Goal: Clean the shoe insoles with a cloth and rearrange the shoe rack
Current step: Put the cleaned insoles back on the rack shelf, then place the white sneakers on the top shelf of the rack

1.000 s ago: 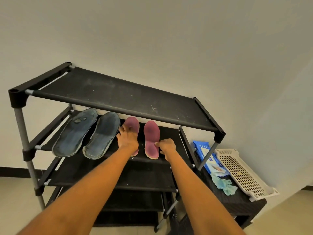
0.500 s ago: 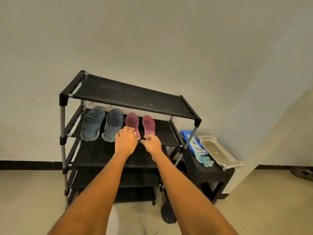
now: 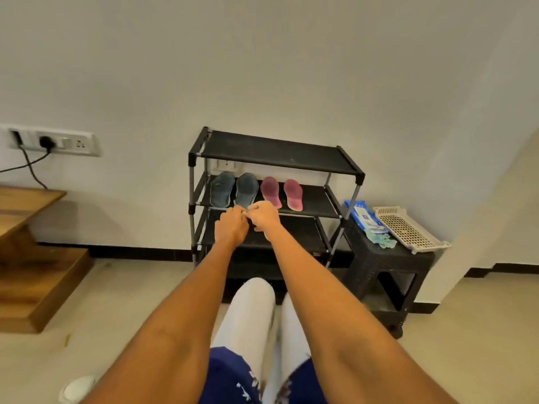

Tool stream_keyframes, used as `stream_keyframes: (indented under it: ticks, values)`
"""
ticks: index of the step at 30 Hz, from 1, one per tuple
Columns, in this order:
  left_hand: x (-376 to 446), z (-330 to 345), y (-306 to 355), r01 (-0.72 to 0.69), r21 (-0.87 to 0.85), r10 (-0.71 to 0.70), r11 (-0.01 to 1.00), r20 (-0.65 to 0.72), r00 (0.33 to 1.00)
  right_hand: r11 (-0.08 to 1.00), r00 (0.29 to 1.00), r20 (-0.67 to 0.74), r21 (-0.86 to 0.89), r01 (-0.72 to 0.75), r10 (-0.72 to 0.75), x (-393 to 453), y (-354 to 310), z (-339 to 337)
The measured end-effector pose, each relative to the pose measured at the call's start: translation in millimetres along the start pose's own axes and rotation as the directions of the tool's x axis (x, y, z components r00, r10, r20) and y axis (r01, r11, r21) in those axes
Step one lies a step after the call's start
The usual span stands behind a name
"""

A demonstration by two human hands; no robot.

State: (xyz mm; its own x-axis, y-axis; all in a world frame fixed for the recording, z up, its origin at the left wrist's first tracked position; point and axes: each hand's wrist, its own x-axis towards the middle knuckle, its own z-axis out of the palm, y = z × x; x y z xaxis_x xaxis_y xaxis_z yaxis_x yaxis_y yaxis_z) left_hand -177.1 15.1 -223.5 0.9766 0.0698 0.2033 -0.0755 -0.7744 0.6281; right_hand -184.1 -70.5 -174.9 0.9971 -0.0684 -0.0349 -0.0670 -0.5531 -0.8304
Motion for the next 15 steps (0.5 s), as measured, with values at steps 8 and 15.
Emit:
stream_keyframes:
  ticks: [8, 15]
  values:
    - [14, 35, -32, 0.089, 0.096, -0.091, 0.991, 0.013, 0.996, 0.99, 0.98, 0.151, 0.044, -0.137, 0.129, 42, 40, 29]
    - [32, 124, -122, 0.357, 0.07, -0.356, 0.932, -0.018, 0.934, 0.967, 0.892, 0.386, -0.009, -0.253, 0.237, 123, 116, 109]
